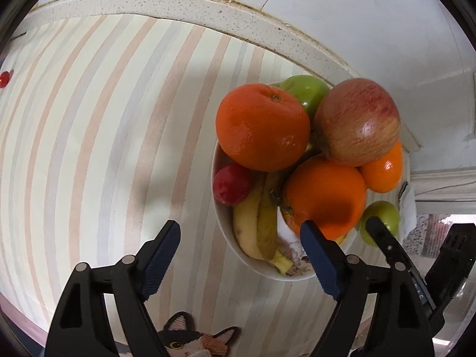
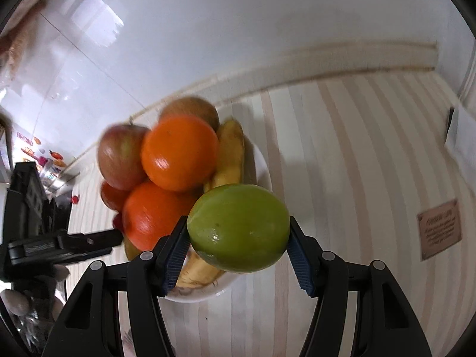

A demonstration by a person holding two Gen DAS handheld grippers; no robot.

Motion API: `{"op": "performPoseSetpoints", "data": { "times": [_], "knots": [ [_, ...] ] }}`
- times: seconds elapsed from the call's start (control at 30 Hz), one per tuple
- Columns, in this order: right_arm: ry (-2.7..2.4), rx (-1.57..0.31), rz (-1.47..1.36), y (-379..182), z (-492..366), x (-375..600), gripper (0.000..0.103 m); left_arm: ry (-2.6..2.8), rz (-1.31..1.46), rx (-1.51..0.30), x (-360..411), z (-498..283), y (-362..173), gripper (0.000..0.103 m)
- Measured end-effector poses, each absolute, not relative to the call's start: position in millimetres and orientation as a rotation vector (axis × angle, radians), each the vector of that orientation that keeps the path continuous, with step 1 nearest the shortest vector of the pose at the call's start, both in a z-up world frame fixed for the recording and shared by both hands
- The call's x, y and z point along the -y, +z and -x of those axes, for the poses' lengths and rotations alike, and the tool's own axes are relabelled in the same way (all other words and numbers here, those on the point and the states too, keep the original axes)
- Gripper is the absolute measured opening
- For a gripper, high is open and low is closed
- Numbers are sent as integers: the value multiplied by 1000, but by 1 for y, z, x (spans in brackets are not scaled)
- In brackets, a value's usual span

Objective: Organize fruits

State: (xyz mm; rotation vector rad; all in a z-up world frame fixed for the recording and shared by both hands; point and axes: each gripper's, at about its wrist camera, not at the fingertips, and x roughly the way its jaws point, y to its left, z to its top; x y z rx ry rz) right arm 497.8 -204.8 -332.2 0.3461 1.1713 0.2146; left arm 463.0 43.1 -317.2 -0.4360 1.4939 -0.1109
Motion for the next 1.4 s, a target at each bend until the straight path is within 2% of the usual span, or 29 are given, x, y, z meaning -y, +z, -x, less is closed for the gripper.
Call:
{"op": "performPoseSetpoints", "data": {
  "times": [0.43, 0.5, 0.63, 0.77, 0.9, 1.17, 1.4],
  "knots": [
    [239, -1141, -282, -331, -492, 197, 67, -103, 400, -1496, -40, -457, -319, 85],
    [245, -1133, -280, -328, -492, 197, 74, -102, 398, -1494, -39, -457, -319, 85],
    [245, -1133, -266, -323, -491, 194, 79, -102, 397, -1486, -40, -456, -314, 85],
    [239, -1129, -270, -319, -490, 195, 91, -101, 397, -1477, -41, -454, -310, 85],
    [220, -1135, -270, -315, -490, 196, 97, -91, 383, -1465, -42, -450, -304, 85],
    [121, -1139, -179, -282, -472, 201, 99, 27, 175, -1316, -38, -426, -259, 85],
    [112, -1143, -102, -247, -441, 186, 100, 11, 111, -1255, -22, -390, -220, 85]
  ]
}}
